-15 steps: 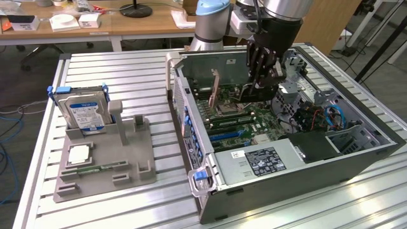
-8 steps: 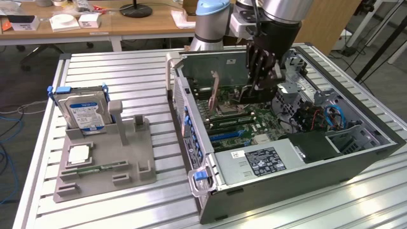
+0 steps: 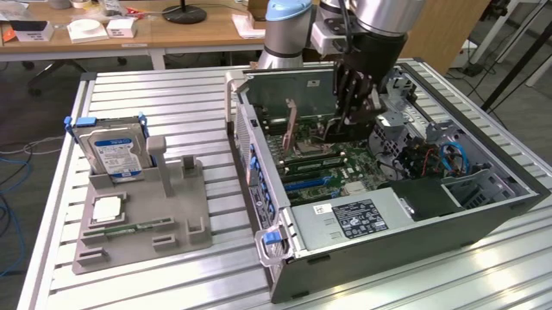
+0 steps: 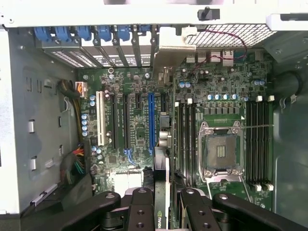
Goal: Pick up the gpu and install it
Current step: 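Insert the gpu into the slot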
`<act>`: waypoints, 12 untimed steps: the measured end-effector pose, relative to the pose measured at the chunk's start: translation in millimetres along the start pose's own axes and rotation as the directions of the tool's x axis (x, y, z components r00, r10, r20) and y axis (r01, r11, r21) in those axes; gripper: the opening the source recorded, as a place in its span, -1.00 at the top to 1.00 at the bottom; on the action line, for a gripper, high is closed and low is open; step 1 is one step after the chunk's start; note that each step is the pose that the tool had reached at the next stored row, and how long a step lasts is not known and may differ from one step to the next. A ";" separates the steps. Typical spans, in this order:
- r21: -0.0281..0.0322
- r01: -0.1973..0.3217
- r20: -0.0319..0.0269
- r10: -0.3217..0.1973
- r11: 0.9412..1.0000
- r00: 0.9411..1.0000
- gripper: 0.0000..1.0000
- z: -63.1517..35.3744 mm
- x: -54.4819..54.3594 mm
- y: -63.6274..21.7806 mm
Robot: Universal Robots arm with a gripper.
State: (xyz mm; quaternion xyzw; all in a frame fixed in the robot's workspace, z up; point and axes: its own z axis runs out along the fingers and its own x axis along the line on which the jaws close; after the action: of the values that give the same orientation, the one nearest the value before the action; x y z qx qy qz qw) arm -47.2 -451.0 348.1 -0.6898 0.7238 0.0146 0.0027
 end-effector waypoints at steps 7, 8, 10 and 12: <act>0.000 0.000 0.000 0.000 1.000 1.000 0.47 3.8 0.4 -0.1; 0.000 0.000 0.000 0.000 1.000 1.000 0.47 4.3 0.4 -0.1; 0.000 0.000 0.000 0.000 1.000 1.000 0.47 5.2 0.4 -0.1; 0.000 0.000 0.000 0.000 1.000 1.000 0.47 5.7 0.5 -0.1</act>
State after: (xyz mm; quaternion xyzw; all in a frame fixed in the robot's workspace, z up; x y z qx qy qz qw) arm -47.2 -451.3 342.4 -0.6899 0.7238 0.0146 0.0026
